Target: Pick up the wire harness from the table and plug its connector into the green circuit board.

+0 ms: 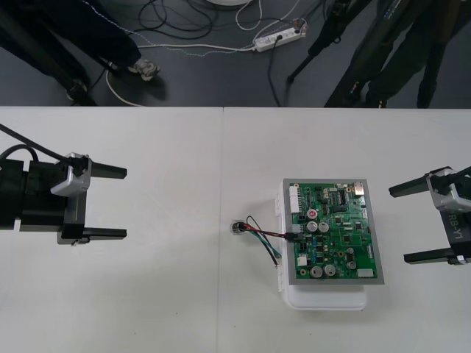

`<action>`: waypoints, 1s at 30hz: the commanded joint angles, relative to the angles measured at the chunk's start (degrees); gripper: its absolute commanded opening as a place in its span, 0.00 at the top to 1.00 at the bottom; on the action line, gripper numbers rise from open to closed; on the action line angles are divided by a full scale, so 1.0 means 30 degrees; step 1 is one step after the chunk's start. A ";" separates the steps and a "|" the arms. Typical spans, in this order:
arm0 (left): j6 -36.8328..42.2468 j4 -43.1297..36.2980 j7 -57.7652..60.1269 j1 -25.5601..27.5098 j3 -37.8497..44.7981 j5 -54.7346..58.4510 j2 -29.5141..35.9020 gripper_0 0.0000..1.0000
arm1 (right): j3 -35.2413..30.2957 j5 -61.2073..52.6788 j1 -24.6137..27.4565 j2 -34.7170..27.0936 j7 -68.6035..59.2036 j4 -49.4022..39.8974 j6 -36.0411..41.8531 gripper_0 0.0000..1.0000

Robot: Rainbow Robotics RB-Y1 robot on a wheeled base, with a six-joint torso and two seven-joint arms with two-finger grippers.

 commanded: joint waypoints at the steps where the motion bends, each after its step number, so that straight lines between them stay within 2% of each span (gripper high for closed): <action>1: -0.0637 -0.0628 -0.1141 0.0455 0.0504 -0.0450 0.0747 0.03 | -0.0628 0.0463 0.0392 0.0352 -0.0355 -0.0450 -0.0061 0.00; 13: -0.0637 -0.0628 -0.1141 0.0455 0.0504 -0.0450 0.0747 0.03 | -0.0657 0.1313 0.0538 0.0528 -0.0267 -0.0421 -0.0061 0.00; 25: -0.0637 -0.0628 -0.1141 0.0455 0.0504 -0.0450 0.0747 0.03 | -0.1390 0.2456 0.0538 0.1114 0.0319 0.0516 -0.0061 0.00; 30: -0.0637 -0.0628 -0.1141 0.0455 0.0504 -0.0450 0.0747 0.03 | -0.1536 0.2280 0.0421 0.1173 0.1754 0.1776 -0.0061 0.00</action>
